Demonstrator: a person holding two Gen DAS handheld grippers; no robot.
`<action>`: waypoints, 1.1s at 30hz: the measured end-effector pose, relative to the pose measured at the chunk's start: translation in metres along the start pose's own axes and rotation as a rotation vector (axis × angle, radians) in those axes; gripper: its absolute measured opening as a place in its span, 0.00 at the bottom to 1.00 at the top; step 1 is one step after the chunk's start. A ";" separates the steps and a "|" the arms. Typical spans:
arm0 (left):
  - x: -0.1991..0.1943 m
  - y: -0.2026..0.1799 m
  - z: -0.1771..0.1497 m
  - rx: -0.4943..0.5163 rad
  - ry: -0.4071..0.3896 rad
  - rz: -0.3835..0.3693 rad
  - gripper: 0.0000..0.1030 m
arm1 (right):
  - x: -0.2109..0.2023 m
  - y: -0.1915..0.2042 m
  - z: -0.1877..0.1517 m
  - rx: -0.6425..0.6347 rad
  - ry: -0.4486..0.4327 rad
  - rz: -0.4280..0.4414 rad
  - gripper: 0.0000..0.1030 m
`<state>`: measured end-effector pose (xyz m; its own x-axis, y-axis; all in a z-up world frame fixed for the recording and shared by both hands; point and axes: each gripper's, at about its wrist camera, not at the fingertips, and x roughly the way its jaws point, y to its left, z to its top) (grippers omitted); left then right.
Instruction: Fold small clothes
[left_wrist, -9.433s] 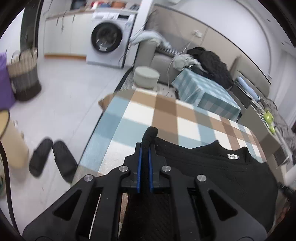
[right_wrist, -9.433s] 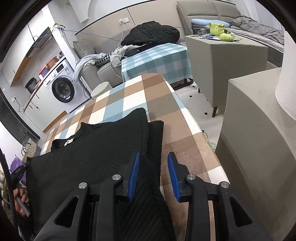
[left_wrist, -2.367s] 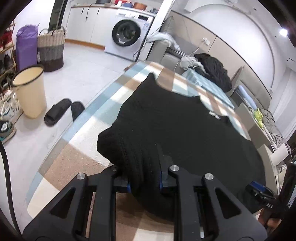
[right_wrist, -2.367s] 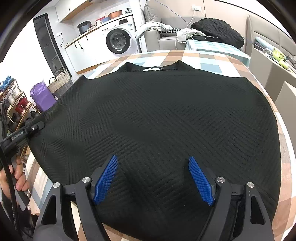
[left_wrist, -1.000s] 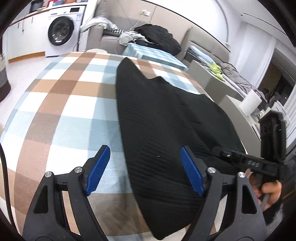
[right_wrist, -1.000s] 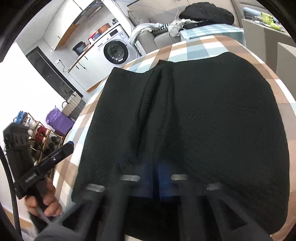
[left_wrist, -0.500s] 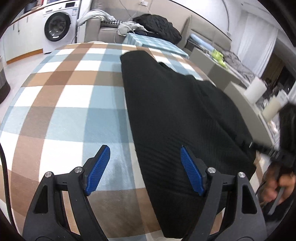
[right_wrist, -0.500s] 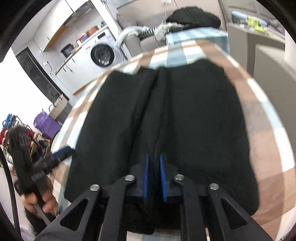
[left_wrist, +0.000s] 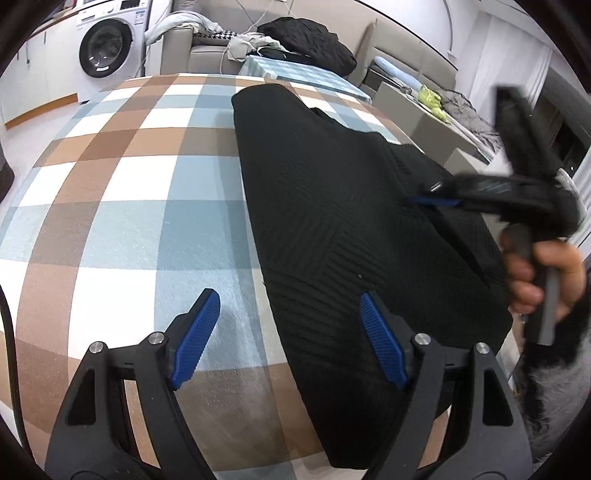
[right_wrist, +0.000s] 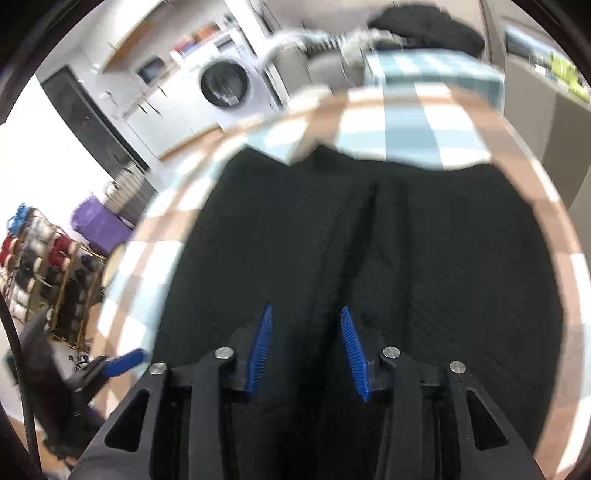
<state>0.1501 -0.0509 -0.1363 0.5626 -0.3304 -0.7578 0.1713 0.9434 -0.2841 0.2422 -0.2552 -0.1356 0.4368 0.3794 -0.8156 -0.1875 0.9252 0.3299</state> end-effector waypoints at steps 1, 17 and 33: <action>-0.001 0.001 0.002 -0.002 -0.004 0.001 0.74 | 0.008 0.000 0.002 -0.006 0.011 -0.008 0.24; 0.011 -0.012 0.016 0.042 -0.001 -0.005 0.74 | -0.004 0.004 0.007 -0.056 -0.034 -0.138 0.16; -0.011 -0.003 -0.004 0.013 -0.003 -0.011 0.74 | -0.079 0.011 -0.093 -0.071 -0.121 0.090 0.06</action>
<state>0.1403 -0.0499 -0.1298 0.5632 -0.3408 -0.7528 0.1880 0.9400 -0.2849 0.1234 -0.2756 -0.1117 0.5174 0.4633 -0.7195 -0.2906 0.8859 0.3615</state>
